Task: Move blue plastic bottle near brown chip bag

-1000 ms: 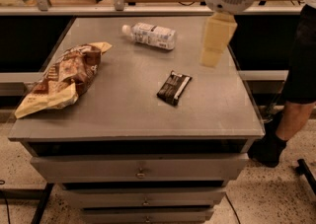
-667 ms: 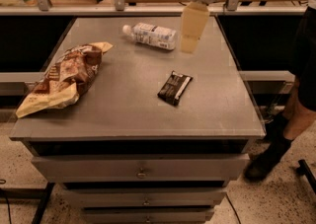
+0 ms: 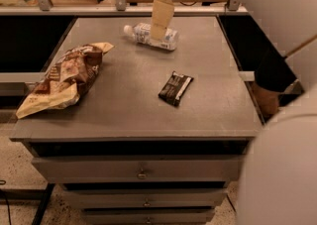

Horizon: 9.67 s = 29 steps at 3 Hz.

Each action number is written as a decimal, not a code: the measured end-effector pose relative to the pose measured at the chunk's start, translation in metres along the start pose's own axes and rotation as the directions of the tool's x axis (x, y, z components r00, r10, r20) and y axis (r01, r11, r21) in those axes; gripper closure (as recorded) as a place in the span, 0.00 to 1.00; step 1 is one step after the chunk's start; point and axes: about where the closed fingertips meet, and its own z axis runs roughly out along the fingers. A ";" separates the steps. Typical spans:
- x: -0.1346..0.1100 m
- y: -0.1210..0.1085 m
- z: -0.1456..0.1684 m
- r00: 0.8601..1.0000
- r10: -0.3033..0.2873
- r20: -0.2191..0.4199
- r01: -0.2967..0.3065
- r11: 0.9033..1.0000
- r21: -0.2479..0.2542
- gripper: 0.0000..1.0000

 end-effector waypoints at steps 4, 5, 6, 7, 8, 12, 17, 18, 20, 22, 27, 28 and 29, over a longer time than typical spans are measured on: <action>-0.045 -0.041 0.094 0.982 0.155 0.111 -0.145 0.985 -0.097 0.00; -0.053 -0.053 0.124 0.974 0.191 0.121 -0.177 0.977 -0.118 0.00; -0.059 -0.064 0.142 0.966 0.220 0.138 -0.202 0.971 -0.129 0.00; -0.065 -0.069 0.156 0.958 0.240 0.157 -0.219 0.965 -0.144 0.00; -0.073 -0.073 0.168 0.958 0.239 0.156 -0.217 0.966 -0.143 0.00; -0.085 -0.061 0.193 0.989 0.143 0.029 -0.138 0.982 -0.130 0.64; -0.111 -0.086 0.082 0.957 0.110 0.267 -0.101 0.994 -0.046 1.00; -0.113 -0.092 0.084 0.937 0.150 0.316 -0.138 0.989 -0.059 1.00; -0.113 -0.095 0.039 0.845 0.325 0.424 -0.294 0.946 -0.138 1.00; -0.119 -0.084 0.041 0.861 0.302 0.410 -0.265 0.953 -0.146 1.00; -0.072 0.049 0.088 0.881 0.470 0.060 -0.460 0.879 -0.129 1.00; -0.076 0.072 0.098 0.881 0.472 0.039 -0.459 0.870 -0.179 1.00; -0.076 0.073 0.099 0.881 0.472 0.038 -0.458 0.870 -0.181 1.00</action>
Offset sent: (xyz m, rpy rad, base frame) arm 0.0270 0.0171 -0.0122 0.0607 0.0098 -0.0086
